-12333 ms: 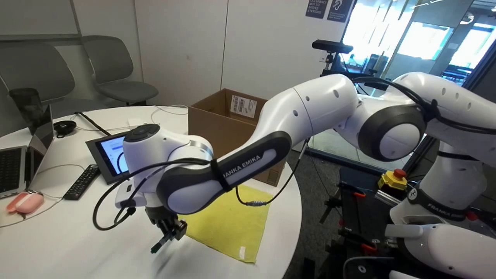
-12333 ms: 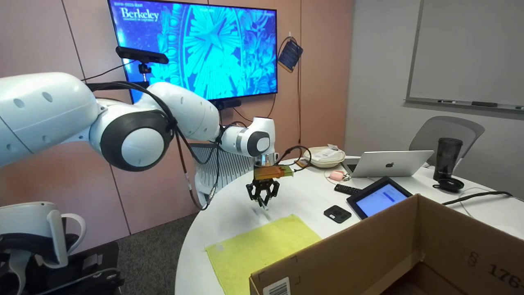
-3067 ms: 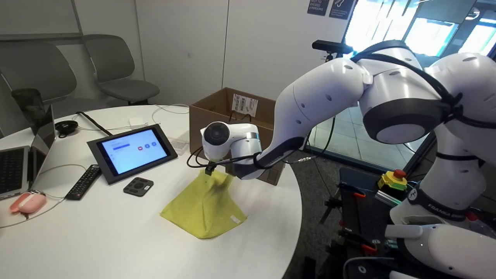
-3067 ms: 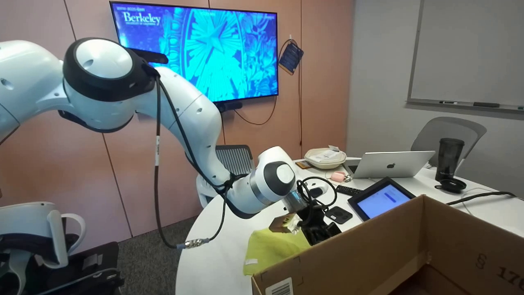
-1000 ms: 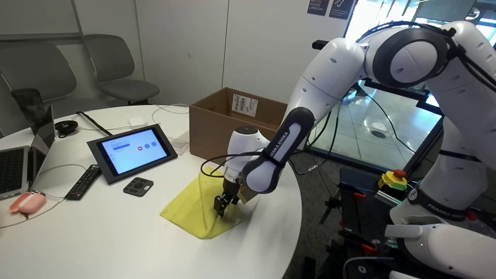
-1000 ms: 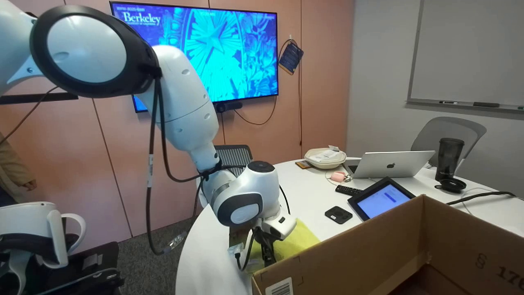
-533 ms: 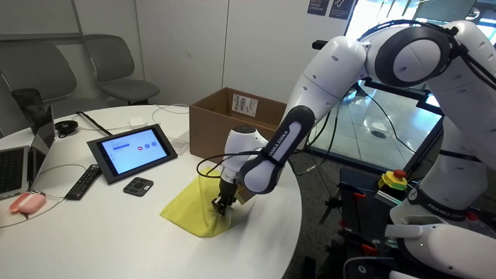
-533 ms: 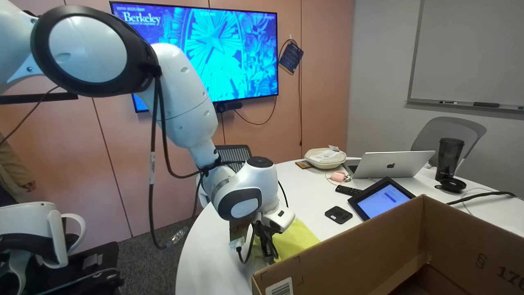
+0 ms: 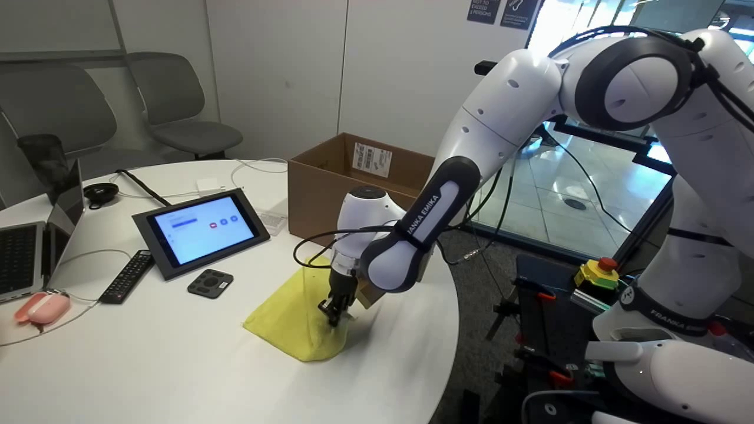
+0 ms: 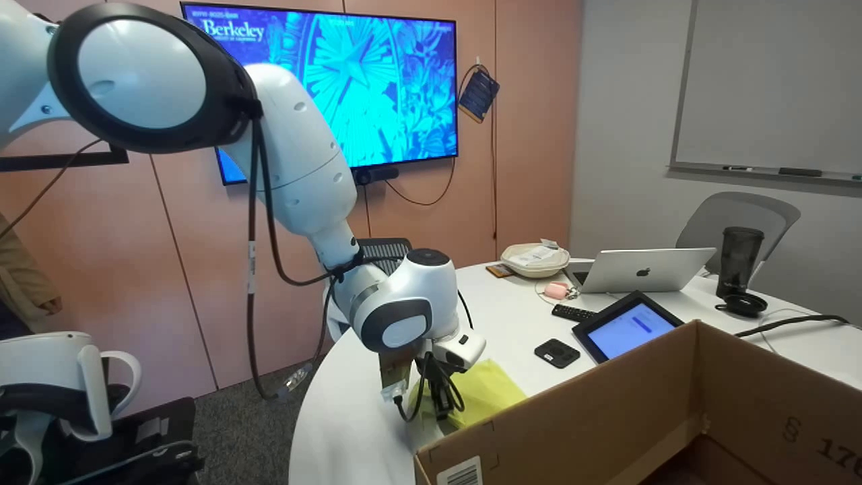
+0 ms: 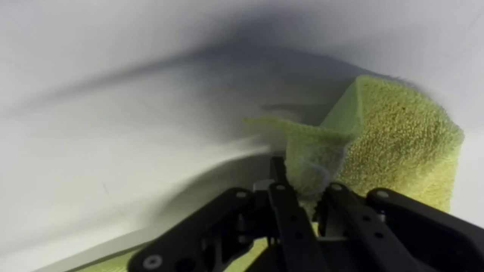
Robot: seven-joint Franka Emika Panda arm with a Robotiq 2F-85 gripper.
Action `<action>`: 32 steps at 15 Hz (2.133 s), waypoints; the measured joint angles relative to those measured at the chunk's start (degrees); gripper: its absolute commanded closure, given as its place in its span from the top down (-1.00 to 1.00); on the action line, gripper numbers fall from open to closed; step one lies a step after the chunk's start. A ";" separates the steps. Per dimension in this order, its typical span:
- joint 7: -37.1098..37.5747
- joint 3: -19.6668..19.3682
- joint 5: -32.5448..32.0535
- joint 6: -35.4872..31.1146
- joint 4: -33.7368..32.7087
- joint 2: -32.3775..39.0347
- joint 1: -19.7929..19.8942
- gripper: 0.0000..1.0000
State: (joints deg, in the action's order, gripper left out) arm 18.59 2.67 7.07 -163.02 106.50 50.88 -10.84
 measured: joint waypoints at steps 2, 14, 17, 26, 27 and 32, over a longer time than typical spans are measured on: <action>-0.09 -0.77 -0.22 0.15 -0.59 -0.68 -0.99 -0.84; -0.08 -4.82 -6.53 6.19 -16.52 2.66 -8.43 -0.84; -0.08 -5.82 -8.47 10.08 -23.45 6.92 -9.81 -0.84; -0.07 -6.92 -11.20 21.06 -43.11 20.12 -10.49 0.29; -0.06 -7.06 -11.29 21.11 -44.48 20.63 -10.52 0.48; -0.06 -7.45 -11.54 21.14 -50.03 21.05 -11.06 1.00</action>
State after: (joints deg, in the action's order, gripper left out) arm 18.54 -4.78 -4.47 -141.88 56.47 71.93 -21.89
